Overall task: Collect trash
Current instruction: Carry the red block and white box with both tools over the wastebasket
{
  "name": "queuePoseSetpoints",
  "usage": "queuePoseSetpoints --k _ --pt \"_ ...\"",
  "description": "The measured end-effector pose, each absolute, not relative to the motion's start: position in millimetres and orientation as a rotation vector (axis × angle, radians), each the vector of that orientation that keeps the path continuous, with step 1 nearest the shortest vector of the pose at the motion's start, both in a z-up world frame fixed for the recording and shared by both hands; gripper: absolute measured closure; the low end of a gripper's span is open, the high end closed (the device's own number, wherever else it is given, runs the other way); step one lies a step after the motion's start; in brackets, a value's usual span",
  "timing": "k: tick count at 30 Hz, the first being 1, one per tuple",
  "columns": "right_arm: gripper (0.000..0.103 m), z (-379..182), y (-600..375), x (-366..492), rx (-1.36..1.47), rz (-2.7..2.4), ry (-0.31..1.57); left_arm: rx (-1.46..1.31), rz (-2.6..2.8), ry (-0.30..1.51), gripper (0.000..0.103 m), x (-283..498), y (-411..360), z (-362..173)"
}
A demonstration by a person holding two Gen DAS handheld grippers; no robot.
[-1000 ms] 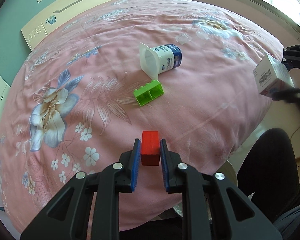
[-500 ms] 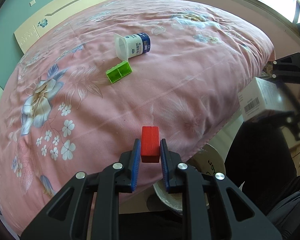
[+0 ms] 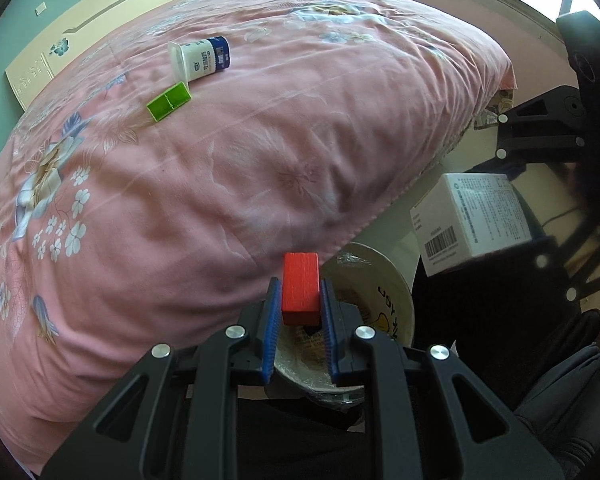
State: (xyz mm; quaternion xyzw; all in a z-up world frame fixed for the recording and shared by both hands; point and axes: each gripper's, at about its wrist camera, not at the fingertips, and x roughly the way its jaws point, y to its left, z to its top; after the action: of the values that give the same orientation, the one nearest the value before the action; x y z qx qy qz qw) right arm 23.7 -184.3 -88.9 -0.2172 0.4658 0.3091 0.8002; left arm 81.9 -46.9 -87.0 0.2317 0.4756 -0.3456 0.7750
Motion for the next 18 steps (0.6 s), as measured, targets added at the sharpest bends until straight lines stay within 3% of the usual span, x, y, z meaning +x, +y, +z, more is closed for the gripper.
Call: queuePoseSetpoints --k 18 --pt "0.059 -150 -167 16 -0.461 0.725 1.12 0.504 -0.799 1.17 0.081 52 -58 -156"
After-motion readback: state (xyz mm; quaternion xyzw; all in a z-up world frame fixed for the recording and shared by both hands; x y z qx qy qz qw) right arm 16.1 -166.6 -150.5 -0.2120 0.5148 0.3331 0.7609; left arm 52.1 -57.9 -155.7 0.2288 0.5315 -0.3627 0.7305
